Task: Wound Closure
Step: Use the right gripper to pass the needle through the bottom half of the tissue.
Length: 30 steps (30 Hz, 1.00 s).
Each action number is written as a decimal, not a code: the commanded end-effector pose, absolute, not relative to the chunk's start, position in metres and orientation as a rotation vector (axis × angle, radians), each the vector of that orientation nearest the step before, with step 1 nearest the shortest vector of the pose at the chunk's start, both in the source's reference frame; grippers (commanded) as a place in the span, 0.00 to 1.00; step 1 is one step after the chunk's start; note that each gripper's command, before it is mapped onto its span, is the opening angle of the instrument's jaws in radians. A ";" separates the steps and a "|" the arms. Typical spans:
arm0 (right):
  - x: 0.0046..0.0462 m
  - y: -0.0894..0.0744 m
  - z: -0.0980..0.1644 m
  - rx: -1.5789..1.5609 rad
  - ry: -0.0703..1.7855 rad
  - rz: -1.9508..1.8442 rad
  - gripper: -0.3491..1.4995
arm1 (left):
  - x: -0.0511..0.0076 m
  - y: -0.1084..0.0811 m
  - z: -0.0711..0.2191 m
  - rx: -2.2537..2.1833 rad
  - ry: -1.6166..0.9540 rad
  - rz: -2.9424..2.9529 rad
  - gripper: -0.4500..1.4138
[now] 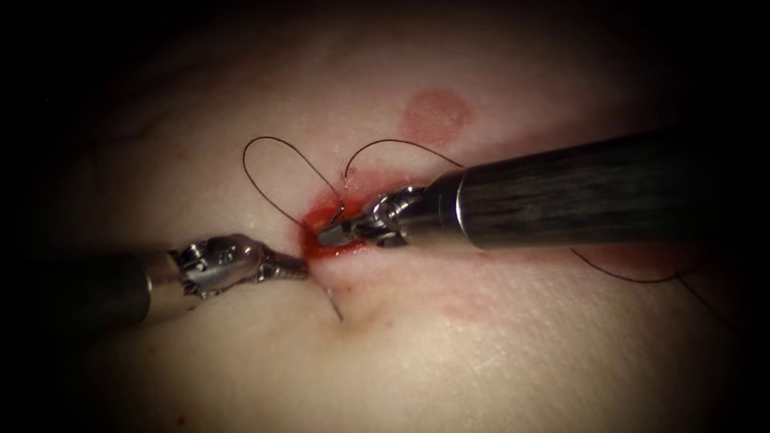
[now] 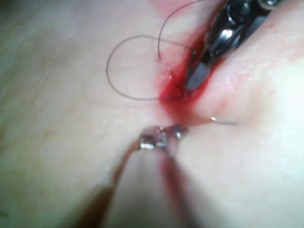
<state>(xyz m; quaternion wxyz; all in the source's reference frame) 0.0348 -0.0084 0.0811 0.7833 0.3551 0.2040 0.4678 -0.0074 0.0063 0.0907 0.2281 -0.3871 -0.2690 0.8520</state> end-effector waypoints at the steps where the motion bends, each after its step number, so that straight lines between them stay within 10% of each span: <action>1: 0.0352 -0.007 0.082 0.738 0.447 1.034 0.00 | -0.0080 0.006 0.091 -1.064 -0.744 2.347 0.07; 30: 0.0396 0.003 0.085 0.636 0.230 1.133 0.00 | -0.0087 0.005 0.092 -1.056 -0.752 2.356 0.06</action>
